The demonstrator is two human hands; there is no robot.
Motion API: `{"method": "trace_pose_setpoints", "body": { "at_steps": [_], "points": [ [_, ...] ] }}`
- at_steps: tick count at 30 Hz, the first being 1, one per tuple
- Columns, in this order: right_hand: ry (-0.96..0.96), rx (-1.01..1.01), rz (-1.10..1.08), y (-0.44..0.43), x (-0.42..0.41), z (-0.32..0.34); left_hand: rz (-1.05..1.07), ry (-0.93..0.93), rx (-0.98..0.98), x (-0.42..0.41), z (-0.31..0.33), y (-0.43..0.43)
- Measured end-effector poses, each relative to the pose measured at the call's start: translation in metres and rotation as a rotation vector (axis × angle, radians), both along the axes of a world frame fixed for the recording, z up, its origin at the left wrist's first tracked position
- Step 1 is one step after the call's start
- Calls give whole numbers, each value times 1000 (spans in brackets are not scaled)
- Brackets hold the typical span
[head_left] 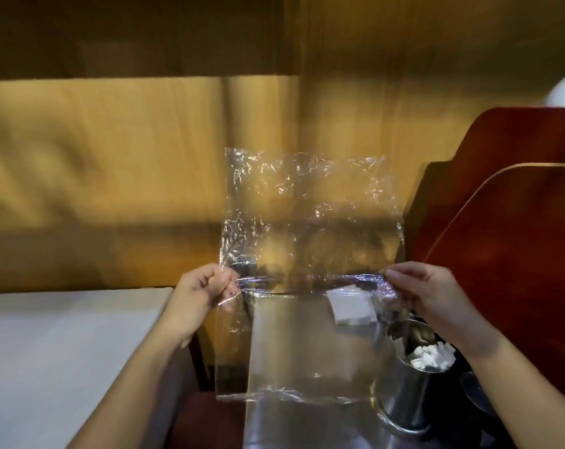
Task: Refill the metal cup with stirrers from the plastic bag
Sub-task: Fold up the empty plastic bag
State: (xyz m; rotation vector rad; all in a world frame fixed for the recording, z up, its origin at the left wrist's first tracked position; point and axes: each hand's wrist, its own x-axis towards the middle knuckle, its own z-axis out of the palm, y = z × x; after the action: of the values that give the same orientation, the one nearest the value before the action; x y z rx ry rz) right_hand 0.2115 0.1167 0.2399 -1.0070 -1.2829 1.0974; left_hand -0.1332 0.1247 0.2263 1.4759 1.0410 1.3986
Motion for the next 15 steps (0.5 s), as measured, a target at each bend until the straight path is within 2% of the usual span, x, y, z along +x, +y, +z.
{"method": "trace_pose_setpoints", "body": {
  "at_steps": [7,12,15],
  "points": [
    [26,2,97,1,7,-4,65,51,60,-3,7,-5],
    [120,-22,145,0,11,-8,75,-20,58,2,8,-9],
    [60,20,138,-5,15,-9,42,20,55,6,7,-12]
  ]
}}
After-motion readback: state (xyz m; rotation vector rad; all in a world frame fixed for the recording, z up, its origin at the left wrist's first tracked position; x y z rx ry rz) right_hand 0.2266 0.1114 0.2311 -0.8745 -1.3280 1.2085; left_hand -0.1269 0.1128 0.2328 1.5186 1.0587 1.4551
